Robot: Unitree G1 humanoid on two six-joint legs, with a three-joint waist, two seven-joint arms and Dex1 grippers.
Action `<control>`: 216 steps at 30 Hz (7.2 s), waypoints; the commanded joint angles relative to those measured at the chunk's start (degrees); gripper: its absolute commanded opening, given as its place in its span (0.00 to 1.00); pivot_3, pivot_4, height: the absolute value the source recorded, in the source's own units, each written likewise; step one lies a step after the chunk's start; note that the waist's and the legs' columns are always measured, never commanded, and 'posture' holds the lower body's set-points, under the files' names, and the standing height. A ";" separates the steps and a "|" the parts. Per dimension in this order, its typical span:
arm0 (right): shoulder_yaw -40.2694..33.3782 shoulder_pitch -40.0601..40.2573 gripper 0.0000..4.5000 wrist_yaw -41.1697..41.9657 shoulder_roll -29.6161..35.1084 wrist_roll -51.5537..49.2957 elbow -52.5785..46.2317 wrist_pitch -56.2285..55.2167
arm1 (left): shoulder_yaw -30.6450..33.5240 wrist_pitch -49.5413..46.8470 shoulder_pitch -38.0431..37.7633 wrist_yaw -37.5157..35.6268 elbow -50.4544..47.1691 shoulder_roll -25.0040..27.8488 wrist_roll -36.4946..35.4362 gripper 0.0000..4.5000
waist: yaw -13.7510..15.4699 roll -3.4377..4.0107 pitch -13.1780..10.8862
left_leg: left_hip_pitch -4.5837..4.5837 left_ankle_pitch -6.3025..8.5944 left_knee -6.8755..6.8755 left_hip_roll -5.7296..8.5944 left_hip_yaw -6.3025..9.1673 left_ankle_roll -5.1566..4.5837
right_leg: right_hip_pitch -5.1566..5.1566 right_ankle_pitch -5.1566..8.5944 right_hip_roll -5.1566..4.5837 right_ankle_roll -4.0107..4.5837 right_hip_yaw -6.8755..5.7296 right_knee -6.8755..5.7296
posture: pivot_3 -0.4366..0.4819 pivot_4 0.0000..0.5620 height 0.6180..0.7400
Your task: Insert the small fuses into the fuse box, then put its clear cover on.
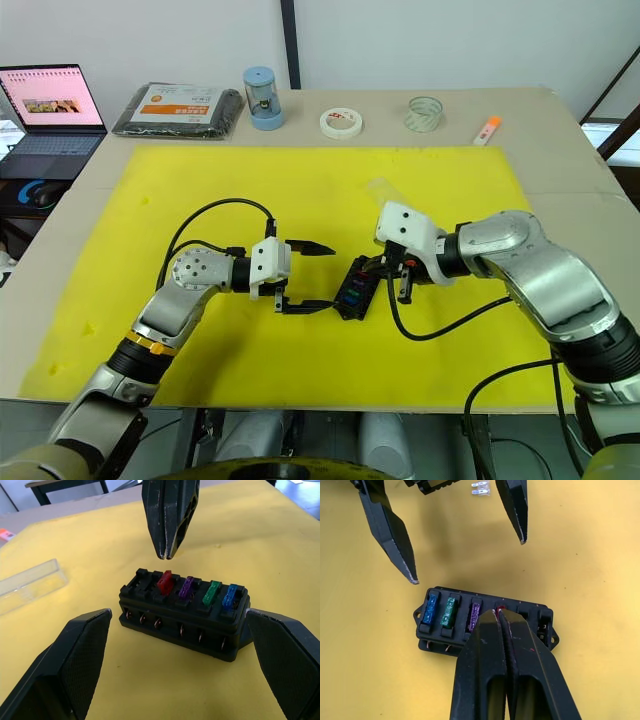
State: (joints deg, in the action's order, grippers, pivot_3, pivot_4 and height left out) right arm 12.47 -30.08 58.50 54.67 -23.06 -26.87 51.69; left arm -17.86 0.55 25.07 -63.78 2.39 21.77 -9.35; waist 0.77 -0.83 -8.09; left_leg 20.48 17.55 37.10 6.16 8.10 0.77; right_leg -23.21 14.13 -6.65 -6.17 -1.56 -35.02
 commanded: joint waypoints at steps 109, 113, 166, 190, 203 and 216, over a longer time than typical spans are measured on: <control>-1.41 6.64 0.98 -10.33 -15.80 -0.67 -9.63 -19.20 | 30.39 -92.87 13.67 10.55 15.48 14.73 -43.29 1.00 | -1.20 -0.04 -0.05 | -0.06 -0.01 -0.01 0.01 0.11 0.02 | -0.06 0.04 0.25 -0.05 0.02 -0.18 | 0.48 0.27 1.00; -1.64 7.27 0.98 -10.99 -15.81 0.03 -10.00 -18.78 | 32.41 -93.03 12.92 14.12 16.52 11.55 -41.57 1.00 | -1.47 -0.04 -0.04 | -0.08 -0.06 -0.01 0.00 0.11 0.11 | -0.07 0.03 0.24 -0.04 0.07 -0.20 | 0.48 0.27 1.00; -5.97 8.48 1.00 -10.10 -12.64 -1.16 -9.70 -15.91 | 31.28 -82.44 4.67 24.71 14.69 -0.83 -37.13 0.53 | 0.08 -0.07 0.05 | -0.12 -0.05 -0.01 0.12 0.08 0.12 | 0.02 0.02 -0.02 -0.03 0.21 -0.15 | 0.48 0.27 1.00; -15.48 7.58 1.00 -10.15 -11.73 -18.42 -6.18 3.99 | 22.62 -67.97 6.15 0.67 -13.15 9.69 -42.19 0.00 | -0.07 0.02 0.11 | 0.00 -0.05 -0.05 0.04 0.07 0.12 | -0.10 0.01 -0.03 0.00 0.22 -0.07 | 0.48 0.27 1.00; -16.73 2.96 0.72 -12.76 -12.16 -26.00 -5.78 8.76 | 12.92 -35.23 6.07 -9.55 -13.48 10.24 -27.29 0.00 | -0.04 0.11 0.06 | 0.03 0.01 -0.07 0.02 0.04 0.01 | -0.04 0.01 -0.04 0.01 0.17 0.07 | 0.48 0.27 1.00; -13.86 1.32 0.54 -15.48 -12.87 -25.76 -7.08 7.77 | 11.01 -25.31 5.48 -11.81 -9.27 9.51 -22.88 0.00 | -0.05 0.11 0.06 | 0.01 0.02 -0.05 0.02 0.04 -0.01 | -0.03 0.01 -0.01 0.01 0.15 0.06 | 0.48 0.27 1.00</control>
State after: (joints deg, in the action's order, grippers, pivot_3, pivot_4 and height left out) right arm -0.70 -27.35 43.38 42.00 -48.08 -32.08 60.19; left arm -6.80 -25.77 29.45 -75.23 -5.95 31.36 -32.31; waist 0.72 -0.72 -8.03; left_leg 20.50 17.56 37.05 6.18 8.14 0.76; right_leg -23.24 14.14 -6.67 -6.17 -1.42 -34.96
